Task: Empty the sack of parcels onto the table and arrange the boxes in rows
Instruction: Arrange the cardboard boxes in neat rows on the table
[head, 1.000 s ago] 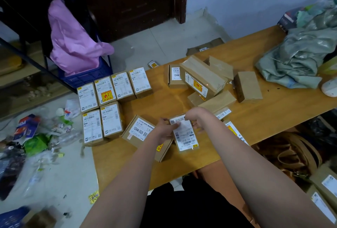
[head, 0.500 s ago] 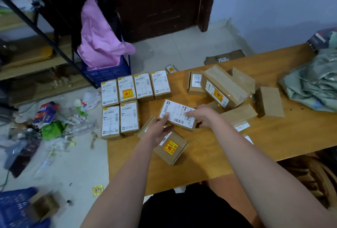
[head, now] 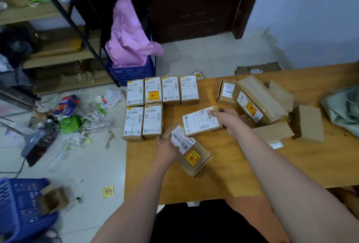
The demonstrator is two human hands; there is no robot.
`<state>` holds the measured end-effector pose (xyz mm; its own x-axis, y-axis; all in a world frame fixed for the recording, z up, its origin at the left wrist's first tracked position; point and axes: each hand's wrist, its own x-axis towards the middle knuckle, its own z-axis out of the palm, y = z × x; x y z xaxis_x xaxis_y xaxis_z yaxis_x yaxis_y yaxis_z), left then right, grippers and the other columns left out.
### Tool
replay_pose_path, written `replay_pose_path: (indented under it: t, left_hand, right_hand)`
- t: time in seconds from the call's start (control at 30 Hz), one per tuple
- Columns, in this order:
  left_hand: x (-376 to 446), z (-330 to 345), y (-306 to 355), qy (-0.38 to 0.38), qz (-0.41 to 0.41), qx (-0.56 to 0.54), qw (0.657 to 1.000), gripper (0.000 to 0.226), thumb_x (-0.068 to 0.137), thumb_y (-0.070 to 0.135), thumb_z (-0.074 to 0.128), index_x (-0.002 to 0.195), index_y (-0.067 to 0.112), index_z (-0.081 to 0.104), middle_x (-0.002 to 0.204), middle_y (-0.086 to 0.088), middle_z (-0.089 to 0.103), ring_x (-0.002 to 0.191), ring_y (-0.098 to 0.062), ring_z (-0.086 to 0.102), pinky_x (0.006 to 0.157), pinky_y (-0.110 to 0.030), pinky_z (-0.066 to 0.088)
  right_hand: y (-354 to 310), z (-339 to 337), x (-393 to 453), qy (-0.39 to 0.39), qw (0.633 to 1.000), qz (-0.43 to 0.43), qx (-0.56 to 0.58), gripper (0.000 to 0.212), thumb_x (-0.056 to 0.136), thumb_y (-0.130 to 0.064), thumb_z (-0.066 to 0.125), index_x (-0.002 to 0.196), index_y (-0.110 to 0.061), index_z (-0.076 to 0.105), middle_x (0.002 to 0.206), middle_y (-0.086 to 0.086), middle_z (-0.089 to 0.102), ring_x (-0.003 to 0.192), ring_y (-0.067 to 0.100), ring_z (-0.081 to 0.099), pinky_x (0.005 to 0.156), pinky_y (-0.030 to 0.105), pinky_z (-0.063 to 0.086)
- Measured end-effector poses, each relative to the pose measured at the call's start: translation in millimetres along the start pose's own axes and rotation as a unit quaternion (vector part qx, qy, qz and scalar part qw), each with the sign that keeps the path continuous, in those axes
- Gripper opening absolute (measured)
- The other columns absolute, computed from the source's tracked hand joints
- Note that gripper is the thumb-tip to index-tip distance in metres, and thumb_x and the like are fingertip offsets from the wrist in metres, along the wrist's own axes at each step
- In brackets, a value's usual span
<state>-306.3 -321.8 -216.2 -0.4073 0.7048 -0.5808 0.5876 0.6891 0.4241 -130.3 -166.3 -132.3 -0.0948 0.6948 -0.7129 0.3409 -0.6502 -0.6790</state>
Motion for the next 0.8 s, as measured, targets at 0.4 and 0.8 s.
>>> replay_pose_path:
  t: [0.4, 0.8]
  left_hand:
    - [-30.9, 29.0, 16.8, -0.092, -0.021, -0.02, 0.995, 0.079, 0.095, 0.016, 0.052, 0.157, 0.027, 0.005, 0.139, -0.016, 0.049, 0.12, -0.032, 0.055, 0.096, -0.036, 0.049]
    - [-12.0, 17.8, 13.3, -0.05, 0.036, 0.204, 0.977, 0.087, 0.09, 0.026, 0.064, 0.155, 0.037, 0.008, 0.163, -0.018, 0.002, 0.147, -0.045, 0.011, 0.115, -0.064, 0.016]
  right_hand:
    - [-3.0, 10.8, 1.3, 0.02, 0.999, -0.019, -0.036, 0.043, 0.083, -0.032, 0.077, 0.116, -0.009, 0.061, 0.103, 0.006, 0.071, 0.091, 0.022, 0.068, 0.076, 0.033, 0.056]
    - [-7.8, 22.6, 3.1, 0.037, 0.997, -0.048, -0.046, 0.034, 0.084, -0.033, 0.075, 0.109, -0.012, 0.065, 0.102, 0.005, 0.072, 0.094, 0.022, 0.068, 0.086, 0.038, 0.056]
